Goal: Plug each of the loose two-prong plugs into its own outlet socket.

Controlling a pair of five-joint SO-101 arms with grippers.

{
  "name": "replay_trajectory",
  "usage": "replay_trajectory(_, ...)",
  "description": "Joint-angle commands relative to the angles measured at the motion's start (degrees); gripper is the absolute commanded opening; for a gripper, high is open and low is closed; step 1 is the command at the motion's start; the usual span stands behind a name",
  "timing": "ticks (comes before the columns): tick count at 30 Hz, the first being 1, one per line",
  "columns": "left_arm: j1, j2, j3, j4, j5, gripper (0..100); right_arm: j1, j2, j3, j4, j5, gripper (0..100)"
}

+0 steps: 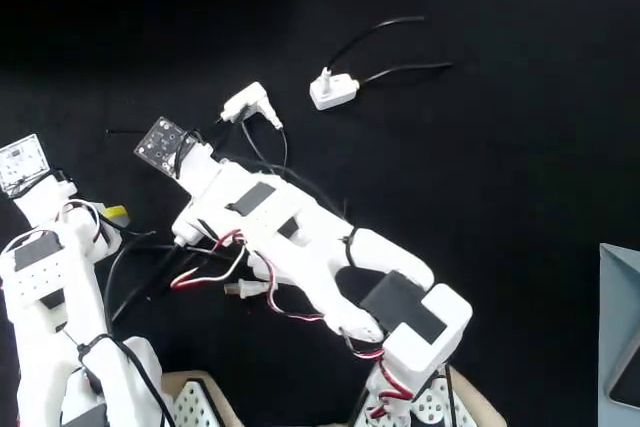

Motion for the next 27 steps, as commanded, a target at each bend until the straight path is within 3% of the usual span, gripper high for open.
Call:
replay_trajectory(1,-0.3,-0.6,-0.4,-0.6,0.2,30,-0.4,0.6,1.2,0.2,0.9,1.1)
replay_trajectory(7,-0.2,-1.1,-0.4,-0.6,-0.1,30,-0.4,-2.3,-0.4,4.5,0.6,3.1)
replay_trajectory(14,1.7,-1.2,-2.4,0.4,-3.4,30,-0.4,-15.7,-5.1,17.1,-8.7,23.7)
replay_trajectory(20,7.0,-1.2,-11.6,11.8,-12.1,30,-0.4,-26.9,-4.2,24.2,-9.1,21.7)
replay_trajectory(27,15.7,-0.5,-17.2,17.2,-20.4,30,4.6,-41.7,-0.4,35.9,-9.1,1.1)
